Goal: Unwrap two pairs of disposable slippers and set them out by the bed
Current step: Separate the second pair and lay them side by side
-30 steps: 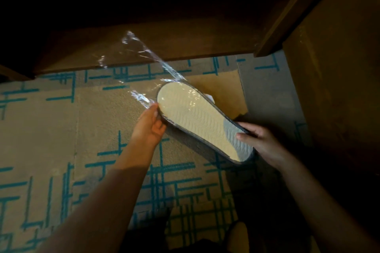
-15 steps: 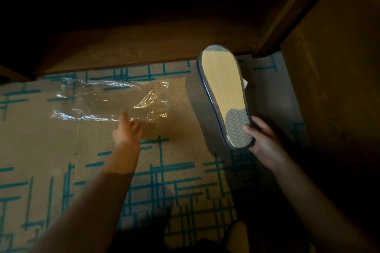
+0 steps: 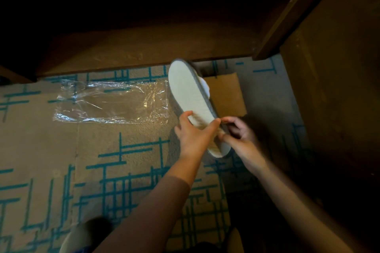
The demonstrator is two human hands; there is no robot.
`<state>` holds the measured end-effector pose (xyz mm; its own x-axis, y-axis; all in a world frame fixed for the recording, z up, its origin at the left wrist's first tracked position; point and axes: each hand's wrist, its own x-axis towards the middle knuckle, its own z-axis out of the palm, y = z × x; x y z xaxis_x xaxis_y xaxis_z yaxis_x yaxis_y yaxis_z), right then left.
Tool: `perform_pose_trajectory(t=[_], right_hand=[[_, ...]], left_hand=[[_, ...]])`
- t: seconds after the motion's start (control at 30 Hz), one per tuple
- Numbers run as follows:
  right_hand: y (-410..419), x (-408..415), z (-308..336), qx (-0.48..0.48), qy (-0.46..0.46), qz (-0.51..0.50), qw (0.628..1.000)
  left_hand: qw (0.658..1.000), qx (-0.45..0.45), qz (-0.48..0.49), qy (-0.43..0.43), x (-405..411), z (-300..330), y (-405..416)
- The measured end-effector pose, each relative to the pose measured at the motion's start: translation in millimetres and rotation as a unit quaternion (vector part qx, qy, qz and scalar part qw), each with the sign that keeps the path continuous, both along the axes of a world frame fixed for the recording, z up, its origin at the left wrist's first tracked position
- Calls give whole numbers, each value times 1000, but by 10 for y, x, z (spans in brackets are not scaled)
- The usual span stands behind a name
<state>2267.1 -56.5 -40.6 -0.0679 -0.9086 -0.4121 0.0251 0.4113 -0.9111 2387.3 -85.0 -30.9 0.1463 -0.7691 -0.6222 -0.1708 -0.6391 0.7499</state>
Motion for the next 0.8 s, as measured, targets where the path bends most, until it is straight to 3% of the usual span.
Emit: perform_pose_trajectory(t=[0.13, 0.23, 0.5, 0.6, 0.8], right_hand=[[-34, -44, 63, -1, 1, 88, 996], [-64, -48, 72, -10, -16, 65, 998], [-134, -221, 85, 39, 13, 76, 996], [-155, -252, 52, 28, 74, 53, 995], [-80, -250, -76, 14, 190, 97, 977]], left_hand=[[998, 34, 40, 42, 81, -24, 9], [995, 18, 57, 84, 71, -14, 29], [934, 22, 13, 357, 185, -73, 142], [931, 55, 40, 358, 260, -137, 181], [967, 84, 6, 241, 147, -129, 170]])
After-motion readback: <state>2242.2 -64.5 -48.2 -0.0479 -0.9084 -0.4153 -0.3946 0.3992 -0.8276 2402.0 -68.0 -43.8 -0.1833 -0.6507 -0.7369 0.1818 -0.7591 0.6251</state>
